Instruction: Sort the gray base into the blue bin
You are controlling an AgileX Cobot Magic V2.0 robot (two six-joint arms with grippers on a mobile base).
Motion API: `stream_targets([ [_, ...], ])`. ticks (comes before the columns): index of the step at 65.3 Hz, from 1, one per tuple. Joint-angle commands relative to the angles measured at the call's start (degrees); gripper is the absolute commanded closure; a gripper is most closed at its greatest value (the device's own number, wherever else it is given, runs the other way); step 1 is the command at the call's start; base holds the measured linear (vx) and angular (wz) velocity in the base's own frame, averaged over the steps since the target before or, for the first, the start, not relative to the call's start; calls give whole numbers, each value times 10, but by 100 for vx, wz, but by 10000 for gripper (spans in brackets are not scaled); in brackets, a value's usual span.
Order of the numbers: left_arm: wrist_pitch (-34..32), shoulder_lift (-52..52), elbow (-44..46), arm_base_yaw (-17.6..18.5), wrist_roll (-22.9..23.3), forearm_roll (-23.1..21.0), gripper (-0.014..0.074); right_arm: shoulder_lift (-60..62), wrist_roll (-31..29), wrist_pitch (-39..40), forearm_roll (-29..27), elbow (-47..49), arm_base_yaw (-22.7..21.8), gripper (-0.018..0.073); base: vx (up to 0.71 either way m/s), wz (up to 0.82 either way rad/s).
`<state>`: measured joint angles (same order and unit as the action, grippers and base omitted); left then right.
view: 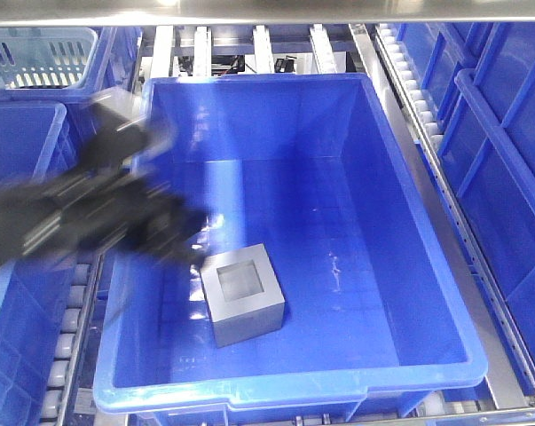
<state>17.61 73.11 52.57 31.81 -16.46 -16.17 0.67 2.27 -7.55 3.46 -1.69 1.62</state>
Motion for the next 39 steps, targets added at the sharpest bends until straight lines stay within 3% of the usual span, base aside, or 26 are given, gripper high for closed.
stream_targets([
  [1,-75,-93,-55,4,0,-10,346,6,-4,42,4,-9,-2,568,0,0],
  [14,-75,-266,-168,4,7,-10,346,6,-4,42,4,-9,-2,568,0,0],
  [31,19,-481,-240,4,17,-10,346,6,-4,42,4,-9,-2,568,0,0],
  [39,30,-549,-268,4,15,-8,346,6,-4,42,4,-9,-2,568,0,0],
])
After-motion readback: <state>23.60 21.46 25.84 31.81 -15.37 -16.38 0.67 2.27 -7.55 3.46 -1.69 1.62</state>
